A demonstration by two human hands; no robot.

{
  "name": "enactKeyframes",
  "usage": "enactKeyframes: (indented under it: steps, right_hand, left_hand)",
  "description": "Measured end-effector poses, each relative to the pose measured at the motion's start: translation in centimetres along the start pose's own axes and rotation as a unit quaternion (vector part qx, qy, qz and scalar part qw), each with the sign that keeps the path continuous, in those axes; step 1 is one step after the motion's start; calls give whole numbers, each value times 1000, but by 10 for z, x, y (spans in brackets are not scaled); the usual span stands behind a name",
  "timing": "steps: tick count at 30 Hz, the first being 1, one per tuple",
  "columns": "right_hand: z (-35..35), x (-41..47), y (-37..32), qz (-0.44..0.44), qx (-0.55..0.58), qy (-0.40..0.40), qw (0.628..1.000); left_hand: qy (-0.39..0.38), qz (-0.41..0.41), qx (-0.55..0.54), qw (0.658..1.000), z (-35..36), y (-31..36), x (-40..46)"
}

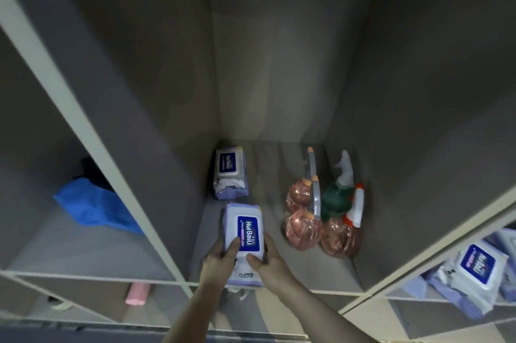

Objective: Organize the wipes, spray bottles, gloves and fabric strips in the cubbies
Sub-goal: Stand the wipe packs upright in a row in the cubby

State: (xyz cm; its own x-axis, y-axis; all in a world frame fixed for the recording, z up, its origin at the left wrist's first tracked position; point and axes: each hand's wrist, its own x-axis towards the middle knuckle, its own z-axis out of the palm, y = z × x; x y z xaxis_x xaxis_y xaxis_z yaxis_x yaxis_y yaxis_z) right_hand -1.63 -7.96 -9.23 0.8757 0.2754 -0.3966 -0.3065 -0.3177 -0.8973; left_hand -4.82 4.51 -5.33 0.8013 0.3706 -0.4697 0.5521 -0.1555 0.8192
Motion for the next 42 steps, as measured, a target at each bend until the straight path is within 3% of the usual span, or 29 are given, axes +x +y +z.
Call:
enactKeyframes:
  steps: [6,11,15,18,23,31,38,42]
  right_hand:
    - [-4,-51,-4,-31,44,25,998]
    - [-4,-114,-11,-59,60,38,996]
    - [-27,-154,-24,-82,107,5,991]
    - [-45,-171,-35,-89,137,-22,986]
    - [-83,-208,-21,-100,209,-38,972]
    - [-203,-286,50,-104,273,29,956]
    - [-288,-323,77,-106,227,54,967]
    - [-313,-315,74,-110,197,32,974]
  left_hand:
    - [-91,-6,-164,982,-20,1,-44]
    - [-172,77,-214,958,-29,-6,-73]
    - [-172,135,-274,937,-19,0,-117]
    - [-186,134,-305,924,-4,-4,-144]
    - [-193,149,-306,920,38,-7,-190]
    - [-229,147,-295,916,179,-6,-269]
    - [-213,133,-329,910,268,8,-311]
    - [-156,161,-295,929,285,27,-310]
